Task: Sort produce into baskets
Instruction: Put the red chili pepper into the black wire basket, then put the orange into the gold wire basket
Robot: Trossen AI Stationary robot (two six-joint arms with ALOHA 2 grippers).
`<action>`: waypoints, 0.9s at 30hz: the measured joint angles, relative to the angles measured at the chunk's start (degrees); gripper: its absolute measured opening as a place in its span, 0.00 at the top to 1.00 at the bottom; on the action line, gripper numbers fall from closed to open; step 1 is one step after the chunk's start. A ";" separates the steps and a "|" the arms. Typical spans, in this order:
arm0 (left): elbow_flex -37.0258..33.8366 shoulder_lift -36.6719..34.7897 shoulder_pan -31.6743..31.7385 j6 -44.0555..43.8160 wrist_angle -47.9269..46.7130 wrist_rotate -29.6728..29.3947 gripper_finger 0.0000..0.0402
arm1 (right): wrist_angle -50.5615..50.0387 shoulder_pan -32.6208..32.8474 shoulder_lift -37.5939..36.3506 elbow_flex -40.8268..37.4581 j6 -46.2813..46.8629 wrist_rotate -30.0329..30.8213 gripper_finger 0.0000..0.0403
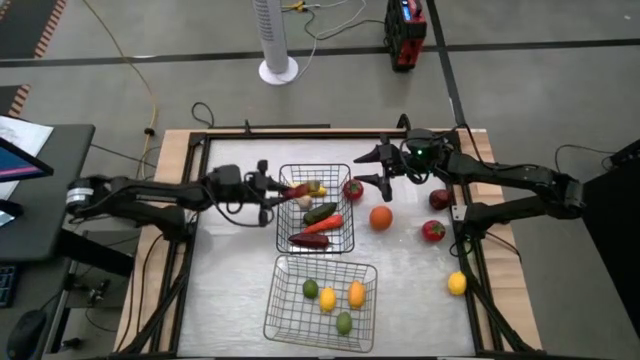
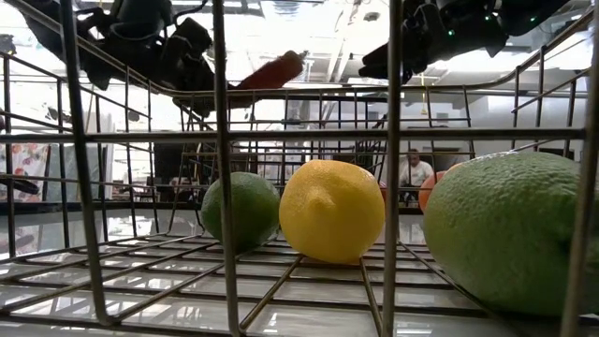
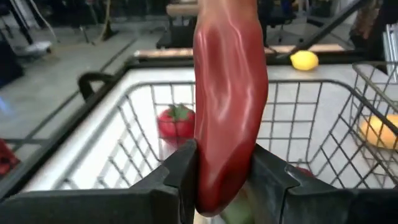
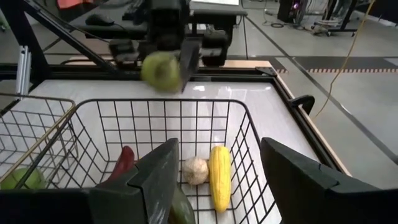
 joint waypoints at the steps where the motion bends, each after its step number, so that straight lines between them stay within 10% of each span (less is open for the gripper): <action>1: 0.48 1.23 -0.92 -0.51 0.08 -0.93 0.75 | 0.11 0.07 0.00 0.00 0.01 0.00 0.37; 18: 9.00 9.60 -5.39 -1.73 -5.68 -3.19 0.42 | -1.35 1.33 0.00 0.00 1.25 0.09 0.37; 27: 9.00 8.10 -5.37 -1.52 -6.40 -9.45 0.42 | -1.23 1.29 0.00 0.00 1.45 0.33 0.37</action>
